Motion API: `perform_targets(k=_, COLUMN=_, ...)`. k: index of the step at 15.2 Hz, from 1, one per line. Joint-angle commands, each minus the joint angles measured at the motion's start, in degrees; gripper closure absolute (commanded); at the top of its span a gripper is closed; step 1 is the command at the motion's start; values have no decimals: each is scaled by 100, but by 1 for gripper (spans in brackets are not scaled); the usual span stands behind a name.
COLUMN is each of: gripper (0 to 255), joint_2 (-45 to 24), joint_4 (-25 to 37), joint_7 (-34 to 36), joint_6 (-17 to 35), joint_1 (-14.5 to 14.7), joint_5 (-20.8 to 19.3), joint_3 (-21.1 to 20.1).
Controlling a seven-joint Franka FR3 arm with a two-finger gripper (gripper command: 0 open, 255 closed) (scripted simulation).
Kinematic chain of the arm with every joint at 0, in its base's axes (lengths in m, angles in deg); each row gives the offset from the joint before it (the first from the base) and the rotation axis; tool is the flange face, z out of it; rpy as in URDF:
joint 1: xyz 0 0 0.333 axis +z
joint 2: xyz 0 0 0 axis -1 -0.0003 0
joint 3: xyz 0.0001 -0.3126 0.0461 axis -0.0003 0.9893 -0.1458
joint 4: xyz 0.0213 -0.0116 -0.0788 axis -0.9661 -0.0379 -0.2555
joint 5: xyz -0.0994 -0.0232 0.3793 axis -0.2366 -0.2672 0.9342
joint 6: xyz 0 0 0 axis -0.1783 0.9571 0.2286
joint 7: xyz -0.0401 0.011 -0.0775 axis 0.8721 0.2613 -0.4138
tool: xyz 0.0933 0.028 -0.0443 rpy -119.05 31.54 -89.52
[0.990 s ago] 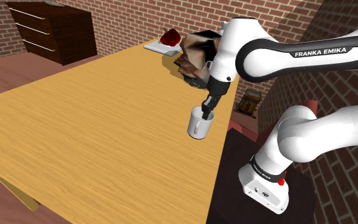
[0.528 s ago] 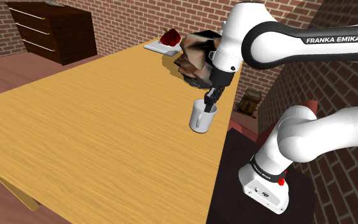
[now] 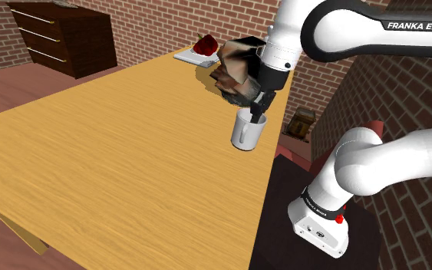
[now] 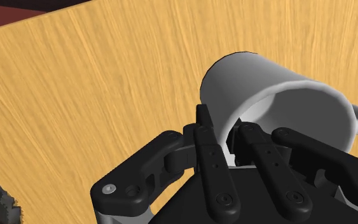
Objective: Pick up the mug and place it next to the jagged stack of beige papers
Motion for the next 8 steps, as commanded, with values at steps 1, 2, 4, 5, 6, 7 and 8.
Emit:
perform_targets(k=1, gripper=255, joint_2=7, joint_4=172, joint_7=14, joint_6=-179, joint_1=-8, joint_5=-23, joint_3=22)
perform_targets(k=2, gripper=255, joint_2=2, joint_4=251, joint_7=20, joint_6=-253, joint_1=-12, joint_5=-32, joint_3=30)
perform_targets(k=4, gripper=255, joint_2=-13, joint_4=413, joint_7=32, joint_6=-399, joint_1=-19, joint_5=-50, joint_3=47)
perform_targets(k=5, gripper=255, joint_2=-23, joint_4=495, joint_7=39, joint_6=-471, joint_1=-22, joint_5=-59, joint_3=56)
perform_targets(k=6, gripper=255, joint_2=-34, joint_4=577, joint_7=45, joint_6=-543, joint_1=-25, joint_5=-68, joint_3=64)
perform_targets(k=7, gripper=255, joint_2=-45, joint_4=661, joint_7=51, joint_6=-614, joint_1=-29, joint_5=-76, joint_3=72)
perform_targets(k=8, gripper=255, joint_2=-59, joint_4=745, joint_7=57, joint_6=-685, joint_1=-32, joint_5=-84, joint_3=79)
